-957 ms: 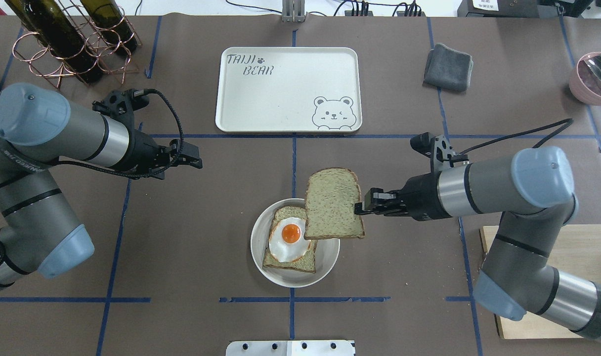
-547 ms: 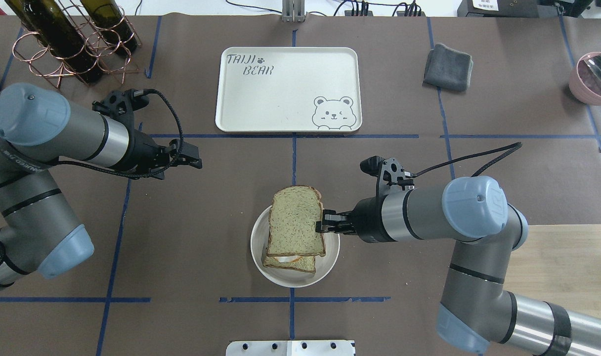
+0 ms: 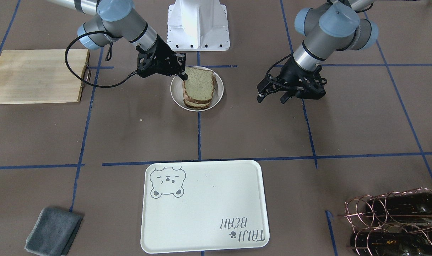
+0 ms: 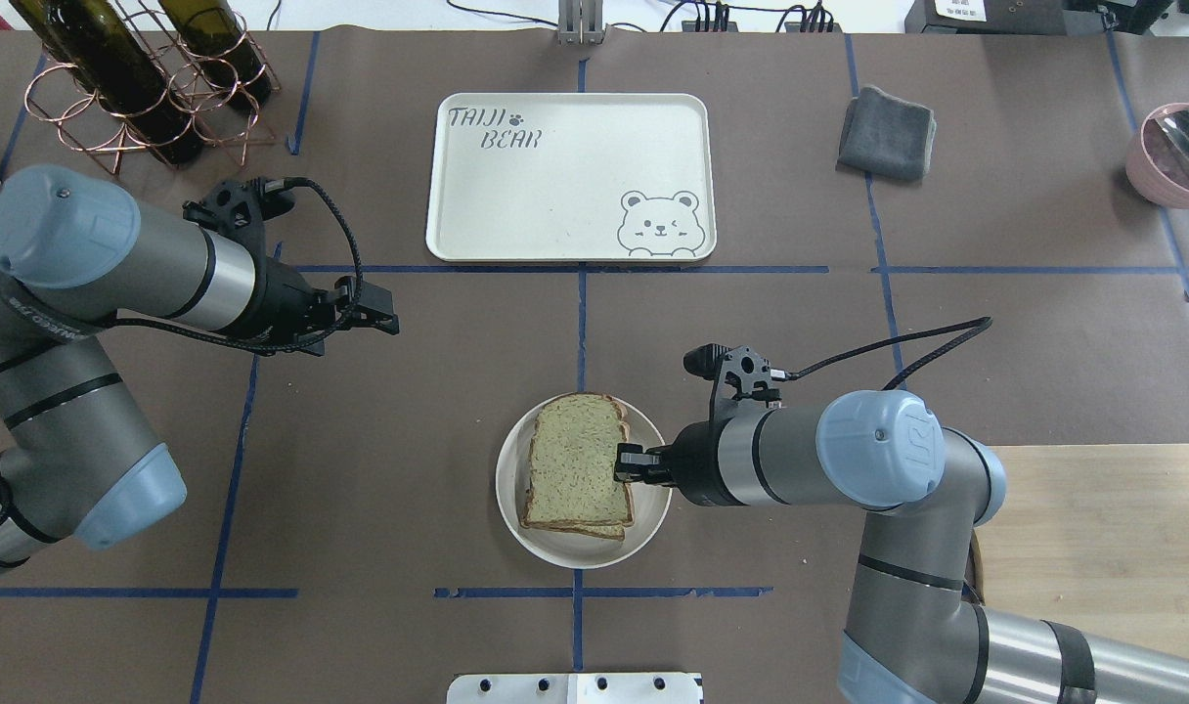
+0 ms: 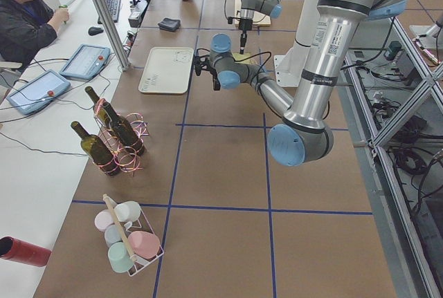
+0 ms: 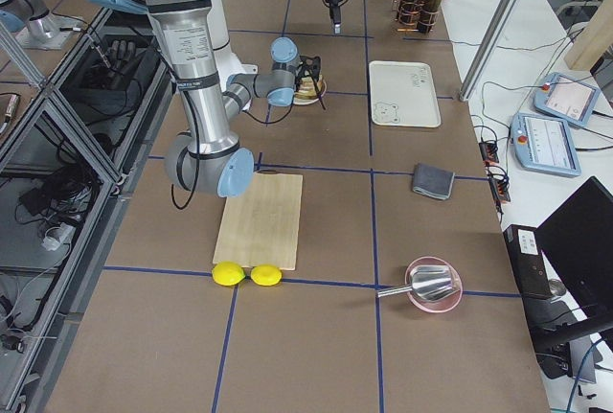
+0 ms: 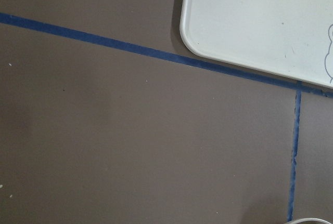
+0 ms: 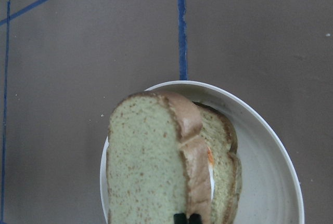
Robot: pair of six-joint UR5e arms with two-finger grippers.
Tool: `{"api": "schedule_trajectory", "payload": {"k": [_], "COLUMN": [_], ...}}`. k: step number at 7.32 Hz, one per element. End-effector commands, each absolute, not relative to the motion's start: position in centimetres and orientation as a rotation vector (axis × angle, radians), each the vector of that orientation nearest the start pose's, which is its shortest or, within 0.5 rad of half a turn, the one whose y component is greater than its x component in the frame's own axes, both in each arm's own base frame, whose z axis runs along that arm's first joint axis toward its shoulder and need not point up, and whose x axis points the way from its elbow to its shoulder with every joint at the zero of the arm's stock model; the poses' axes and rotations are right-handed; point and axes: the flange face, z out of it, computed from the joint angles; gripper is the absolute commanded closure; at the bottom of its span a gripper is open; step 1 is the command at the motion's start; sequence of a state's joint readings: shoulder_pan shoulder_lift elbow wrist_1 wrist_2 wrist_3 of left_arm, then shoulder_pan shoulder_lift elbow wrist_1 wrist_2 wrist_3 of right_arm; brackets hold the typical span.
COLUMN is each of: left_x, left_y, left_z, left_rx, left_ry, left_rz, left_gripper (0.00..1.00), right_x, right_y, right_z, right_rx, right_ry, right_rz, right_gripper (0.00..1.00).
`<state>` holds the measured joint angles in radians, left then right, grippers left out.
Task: Make sandwich and place on tray
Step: 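Lower the bread onto the egg toast and open the right gripper, then withdraw the right gripper while the left gripper moves to the plate rim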
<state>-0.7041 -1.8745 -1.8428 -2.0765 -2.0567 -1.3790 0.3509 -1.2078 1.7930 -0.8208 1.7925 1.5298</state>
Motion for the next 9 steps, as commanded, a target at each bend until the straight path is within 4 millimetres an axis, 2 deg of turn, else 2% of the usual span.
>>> {"api": "schedule_trajectory", "payload": {"k": [1, 2, 3, 4, 5, 7, 8, 9], "left_x": [38.8, 38.9, 38.9, 40.3, 42.1, 45.9, 48.8, 50.9], "left_y": [-44.3, -44.3, -44.2, -43.4, -42.0, -39.0, -37.3, -35.5], "left_z": [31.0, 30.8, 30.5, 29.9, 29.3, 28.7, 27.1, 26.2], "left_rx": [0.062, 0.063, 0.064, 0.052, 0.032, 0.003, 0.009, 0.008], "left_ry": [1.137, 1.142, 1.146, 1.152, 1.152, 1.109, 1.060, 1.034], "left_rz": [-0.193, -0.191, -0.190, -0.171, -0.183, -0.178, -0.169, -0.150], "left_gripper": [0.00, 0.00, 0.00, 0.00, 0.00, 0.00, 0.05, 0.13], "right_x": [-52.4, -51.7, -49.7, -46.4, -43.9, -39.9, -37.7, -36.1], "right_y": [-31.4, -32.5, -34.9, -38.6, -40.5, -40.4, -41.2, -42.3], "right_z": [26.3, 26.2, 25.7, 26.1, 25.6, 23.8, 23.9, 25.1], "right_rx": [0.084, 0.110, 0.156, 0.227, 0.297, 0.311, 0.328, 0.273], "right_ry": [-1.346, -1.347, -1.355, -1.333, -1.237, -0.908, -0.829, -0.803], "right_rz": [0.126, 0.143, 0.183, 0.228, 0.177, 0.015, -0.050, -0.069], "right_gripper": [0.01, 0.00, 0.00, 0.00, 0.00, 0.00, 0.00, 0.00]}}
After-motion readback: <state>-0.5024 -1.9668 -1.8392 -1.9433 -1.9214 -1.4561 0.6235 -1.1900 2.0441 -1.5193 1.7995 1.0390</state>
